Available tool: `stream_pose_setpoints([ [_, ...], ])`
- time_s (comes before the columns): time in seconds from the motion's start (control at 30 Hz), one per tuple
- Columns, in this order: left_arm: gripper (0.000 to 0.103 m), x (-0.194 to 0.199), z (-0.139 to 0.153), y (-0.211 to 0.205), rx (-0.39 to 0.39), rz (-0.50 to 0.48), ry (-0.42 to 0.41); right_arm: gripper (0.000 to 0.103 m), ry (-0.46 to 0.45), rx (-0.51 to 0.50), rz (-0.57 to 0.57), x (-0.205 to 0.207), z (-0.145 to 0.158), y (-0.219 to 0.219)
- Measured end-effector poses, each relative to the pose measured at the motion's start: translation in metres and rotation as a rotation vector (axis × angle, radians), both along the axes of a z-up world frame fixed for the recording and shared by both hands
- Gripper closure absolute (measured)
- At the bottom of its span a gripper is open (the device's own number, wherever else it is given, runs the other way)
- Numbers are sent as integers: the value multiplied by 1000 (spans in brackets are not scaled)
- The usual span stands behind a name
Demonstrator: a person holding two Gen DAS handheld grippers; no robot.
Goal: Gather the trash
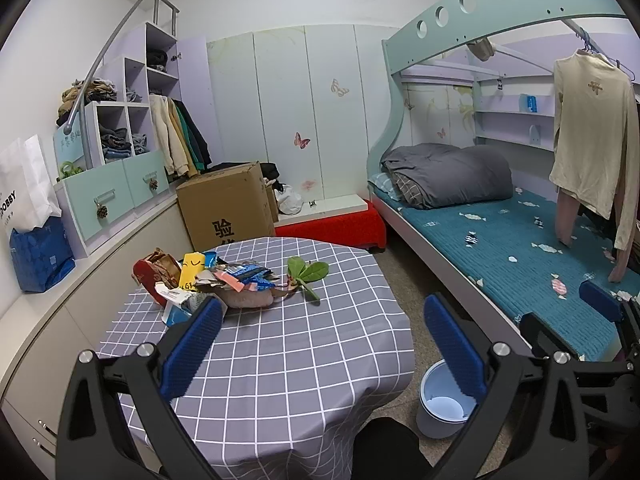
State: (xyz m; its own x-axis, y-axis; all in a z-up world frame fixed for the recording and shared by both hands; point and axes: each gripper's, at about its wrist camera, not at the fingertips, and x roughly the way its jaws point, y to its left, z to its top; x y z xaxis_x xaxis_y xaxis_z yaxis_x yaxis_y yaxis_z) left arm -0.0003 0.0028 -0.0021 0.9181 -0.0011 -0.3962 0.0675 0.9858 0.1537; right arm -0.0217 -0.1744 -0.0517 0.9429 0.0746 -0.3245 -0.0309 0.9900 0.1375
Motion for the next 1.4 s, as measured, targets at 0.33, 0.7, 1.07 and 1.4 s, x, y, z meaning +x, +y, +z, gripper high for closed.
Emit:
stream_pose_setpoints([
  [0.33,4,-1,0,-2,3,-2,0,5,3,2,1,1,1,-1],
  [0.7,4,-1,1,-2,3,-1,0,5,4,4,2,1,0,-1],
  [1.07,4,-1,1,-5,5,-4,2,5,6,2,0,2,-3,3],
  [1.4,4,-1,1,-6,7,-4,2,5,10,6,2,1,-4,4],
])
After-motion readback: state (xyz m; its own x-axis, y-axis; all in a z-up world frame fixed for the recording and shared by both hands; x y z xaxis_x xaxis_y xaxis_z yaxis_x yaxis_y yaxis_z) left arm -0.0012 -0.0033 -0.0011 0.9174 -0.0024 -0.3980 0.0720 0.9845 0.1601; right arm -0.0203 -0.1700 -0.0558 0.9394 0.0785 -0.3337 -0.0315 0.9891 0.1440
